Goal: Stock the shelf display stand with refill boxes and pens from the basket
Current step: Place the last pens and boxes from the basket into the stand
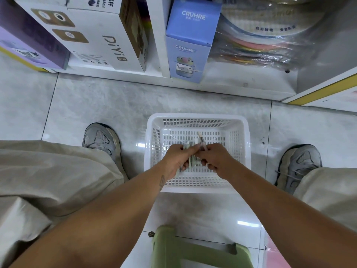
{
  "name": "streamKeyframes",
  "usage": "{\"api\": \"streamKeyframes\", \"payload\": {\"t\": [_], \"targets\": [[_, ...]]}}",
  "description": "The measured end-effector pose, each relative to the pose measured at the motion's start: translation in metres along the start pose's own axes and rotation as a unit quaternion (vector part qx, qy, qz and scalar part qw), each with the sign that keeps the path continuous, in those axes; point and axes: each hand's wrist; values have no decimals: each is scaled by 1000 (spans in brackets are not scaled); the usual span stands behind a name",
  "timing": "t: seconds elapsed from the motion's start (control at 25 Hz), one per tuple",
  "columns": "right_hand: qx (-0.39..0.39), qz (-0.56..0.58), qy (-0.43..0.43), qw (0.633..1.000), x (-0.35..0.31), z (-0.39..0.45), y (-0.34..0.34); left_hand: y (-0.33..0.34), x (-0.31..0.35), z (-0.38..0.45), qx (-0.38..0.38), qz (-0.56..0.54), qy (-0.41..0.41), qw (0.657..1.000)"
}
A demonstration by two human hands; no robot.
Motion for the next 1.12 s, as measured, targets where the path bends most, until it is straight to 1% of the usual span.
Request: {"api": "streamKeyframes", "payload": {"t": [0.08,0.16,0.36,0.44,0.56,0.64,0.68,0.72,0.76,0.8,0.84,0.88,1.0,1.08,1.12], "targets": [[-16,32,28,999,-5,2,0,7,6,-1,14,-14,-3,1000],[-24,82,36,996,-7,3,-1,12,10,1,18,-24,3,1000],[-55,165,-8,985,-4,0,-5,15,14,2,30,-42,25,998],[-49,160,-25,985,-2,-2,-8,9,14,1,23,-41,31,998],[-10,115,-73,991,1,-4,-9,0,17,0,32,-49,31,998],[-20,71,-82,994,-2,-3,-5,-5,20,-3,47,-61,30,997],[-18,31,-81,996,-4,-1,-3,-9,20,-3,60,-73,32,995],[4,-27,-87,996,-6,3,-1,-15,20,-3,75,-91,33,992],[42,-102,-106,988,-6,7,1,-21,19,-3,90,-112,32,989],[79,-180,-134,971,-6,10,3,-26,17,-2,101,-130,32,986],[103,-244,-160,951,-6,11,8,-31,15,-1,109,-143,32,983],[107,-285,-180,935,-6,12,15,-33,13,-1,117,-149,33,981],[105,-353,-203,908,-1,14,39,-32,11,1,142,-148,34,978],[121,-403,-196,886,2,18,47,-30,10,0,135,-140,23,981],[123,-414,-194,881,0,19,48,-29,10,0,127,-142,15,982]]}}
Point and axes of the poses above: each hand's wrist, its own z-axis towards the middle knuckle, its own y-axis out of the palm, x = y × z, and after that the axes turned 10 degrees about -y, right-handed
